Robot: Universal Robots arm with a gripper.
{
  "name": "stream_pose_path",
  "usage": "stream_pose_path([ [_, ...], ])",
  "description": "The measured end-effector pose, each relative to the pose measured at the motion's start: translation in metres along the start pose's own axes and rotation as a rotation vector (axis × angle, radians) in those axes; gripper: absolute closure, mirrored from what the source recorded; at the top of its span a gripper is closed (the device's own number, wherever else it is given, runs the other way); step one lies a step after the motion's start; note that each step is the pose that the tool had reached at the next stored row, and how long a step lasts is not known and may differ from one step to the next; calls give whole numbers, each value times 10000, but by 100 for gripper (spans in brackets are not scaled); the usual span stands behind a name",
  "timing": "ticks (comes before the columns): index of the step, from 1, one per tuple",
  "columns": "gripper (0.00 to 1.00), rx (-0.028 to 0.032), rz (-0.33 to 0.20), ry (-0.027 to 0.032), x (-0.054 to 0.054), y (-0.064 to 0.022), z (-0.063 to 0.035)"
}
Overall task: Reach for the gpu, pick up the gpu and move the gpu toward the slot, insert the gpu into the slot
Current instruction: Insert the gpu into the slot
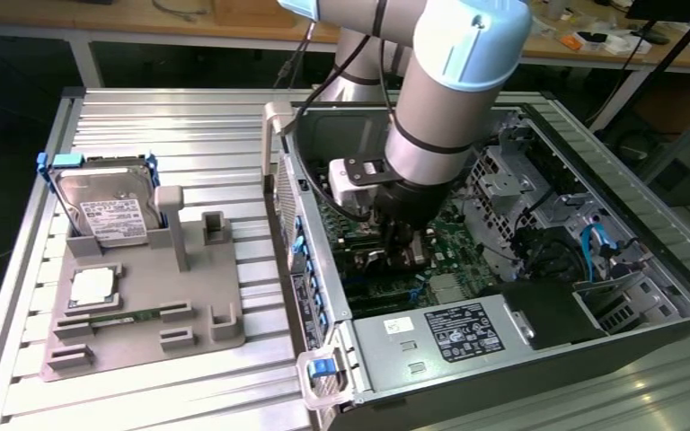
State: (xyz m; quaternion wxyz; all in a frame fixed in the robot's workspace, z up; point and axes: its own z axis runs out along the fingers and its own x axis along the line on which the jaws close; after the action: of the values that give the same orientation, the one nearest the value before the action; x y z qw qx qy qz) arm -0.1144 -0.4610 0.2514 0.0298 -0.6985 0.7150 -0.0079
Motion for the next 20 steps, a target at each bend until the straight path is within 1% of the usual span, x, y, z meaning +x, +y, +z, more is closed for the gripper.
stream_pose_path([
  [5, 73, 28, -43, -7, 1, 21, 26],
  [7, 73, 24, -47, 3, 4, 26, 59],
  [8, 73, 27, -48, -7, 3, 27, 82],
  [10, 73, 37, -51, -8, 4, 29, 112],
  [20, 73, 41, -52, -10, 5, 28, 114],
])
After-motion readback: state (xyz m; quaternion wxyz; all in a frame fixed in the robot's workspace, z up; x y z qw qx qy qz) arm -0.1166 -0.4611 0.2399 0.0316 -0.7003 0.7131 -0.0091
